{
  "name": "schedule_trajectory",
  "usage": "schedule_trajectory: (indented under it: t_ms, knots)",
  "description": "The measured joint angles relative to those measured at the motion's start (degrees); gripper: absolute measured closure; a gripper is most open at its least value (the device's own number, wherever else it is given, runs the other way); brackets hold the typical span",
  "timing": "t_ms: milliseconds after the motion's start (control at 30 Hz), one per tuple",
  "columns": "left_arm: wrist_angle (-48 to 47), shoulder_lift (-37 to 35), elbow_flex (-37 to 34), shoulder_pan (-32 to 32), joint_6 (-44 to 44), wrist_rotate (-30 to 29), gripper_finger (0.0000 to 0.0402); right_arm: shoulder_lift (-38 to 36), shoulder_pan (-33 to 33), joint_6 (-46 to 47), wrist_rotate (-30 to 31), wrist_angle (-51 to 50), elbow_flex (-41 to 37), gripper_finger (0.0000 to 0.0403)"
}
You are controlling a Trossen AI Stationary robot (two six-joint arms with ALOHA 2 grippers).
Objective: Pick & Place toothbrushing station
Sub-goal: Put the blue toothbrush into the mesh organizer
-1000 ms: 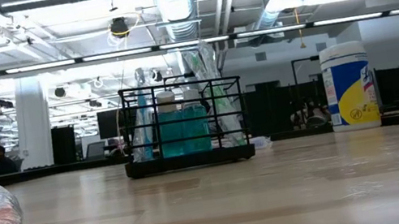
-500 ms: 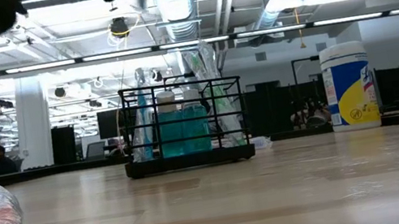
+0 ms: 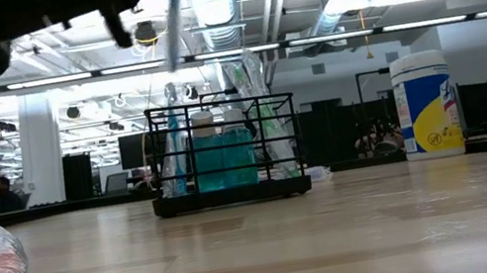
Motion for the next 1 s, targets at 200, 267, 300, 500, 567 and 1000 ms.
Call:
schedule_trajectory:
  t_ms: [200, 267, 300, 500, 567, 1000]
  knots:
    - [0.0, -5.3, -7.7, 0.0, 0.1, -1.9, 0.0401, 0.0, 1.2, 0.0, 0.1, 0.0, 0.0, 0.0276]
    - [0.0, -6.0, -9.2, 0.0, 0.0, -1.9, 0.0401, 0.0, 1.5, 0.0, 0.1, 0.0, 0.0, 0.0276]
    - [0.0, -6.0, -9.5, 0.0, -0.1, -1.9, 0.0401, 0.0, 1.7, 0.0, 0.2, 0.0, 0.0, 0.0276]
    - [0.0, -6.0, -8.9, 0.2, 0.0, -1.2, 0.0401, 0.0, 2.1, -0.1, 0.5, 0.0, 0.0, 0.0276]
    - [0.0, -6.0, -8.6, 0.6, 0.5, -0.9, 0.0401, 0.0, 2.1, -0.1, 0.7, 0.0, 0.0, 0.0276]
    - [-0.1, -4.0, -8.5, 1.5, 0.3, -0.3, 0.0401, 0.0, 2.0, -0.3, 1.4, 0.0, 0.0, 0.0276]
